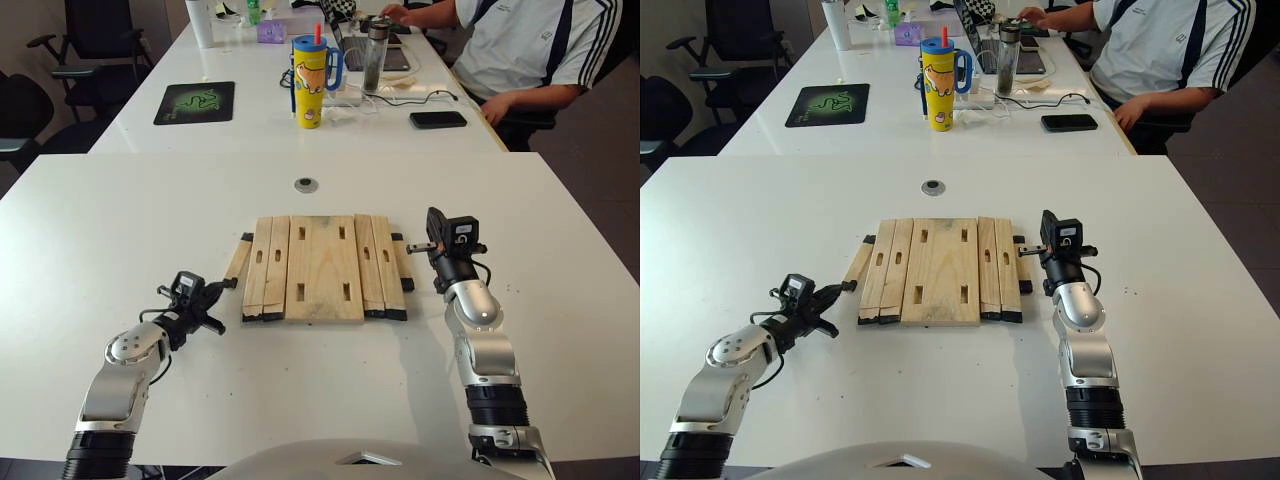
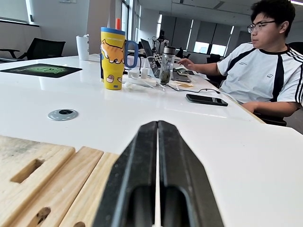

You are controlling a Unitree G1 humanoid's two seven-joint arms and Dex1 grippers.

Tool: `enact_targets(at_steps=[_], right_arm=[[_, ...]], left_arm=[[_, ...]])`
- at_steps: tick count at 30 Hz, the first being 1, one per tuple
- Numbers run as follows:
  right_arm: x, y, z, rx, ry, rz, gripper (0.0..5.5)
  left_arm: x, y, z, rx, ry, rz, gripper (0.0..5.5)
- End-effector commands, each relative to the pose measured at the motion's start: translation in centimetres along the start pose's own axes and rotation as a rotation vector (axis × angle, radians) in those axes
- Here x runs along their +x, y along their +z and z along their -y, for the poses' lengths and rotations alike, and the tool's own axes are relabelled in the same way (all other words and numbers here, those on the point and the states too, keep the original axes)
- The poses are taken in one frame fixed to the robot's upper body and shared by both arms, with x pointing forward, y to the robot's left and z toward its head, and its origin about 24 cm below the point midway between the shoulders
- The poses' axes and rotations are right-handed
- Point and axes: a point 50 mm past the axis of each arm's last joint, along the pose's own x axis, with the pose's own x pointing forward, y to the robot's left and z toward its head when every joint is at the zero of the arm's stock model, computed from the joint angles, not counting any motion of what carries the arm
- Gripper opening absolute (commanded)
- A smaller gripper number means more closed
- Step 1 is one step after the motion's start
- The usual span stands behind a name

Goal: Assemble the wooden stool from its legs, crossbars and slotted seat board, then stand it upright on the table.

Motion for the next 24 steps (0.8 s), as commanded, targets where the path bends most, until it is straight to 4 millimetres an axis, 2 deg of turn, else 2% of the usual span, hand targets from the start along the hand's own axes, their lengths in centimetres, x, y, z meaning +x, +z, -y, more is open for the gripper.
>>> enact_targets(at_steps=[1,9,16,24], right_arm=[[0.2,0.1,0.0,-0.005,0.003,0.003,0.02],[0.1,0.2,-0.1,-0.034,0.017,0.012,0.0],[0.2,0.2,-0.2,-0.037,0.02,0.012,0.0],[0.1,0.2,-0.3,-0.04,0.021,0.013,0.0]], left_arm=[[0.3,1.1,-0.7,-0.006,0.05,0.067,0.0],[0.5,1.7,-0.1,-0.079,0.043,0.082,1.05],[1.0,1.0,0.6,-0.077,0.036,0.024,2.02],[1.6,0.4,1.4,-0.099,0.024,-0.045,2.89]])
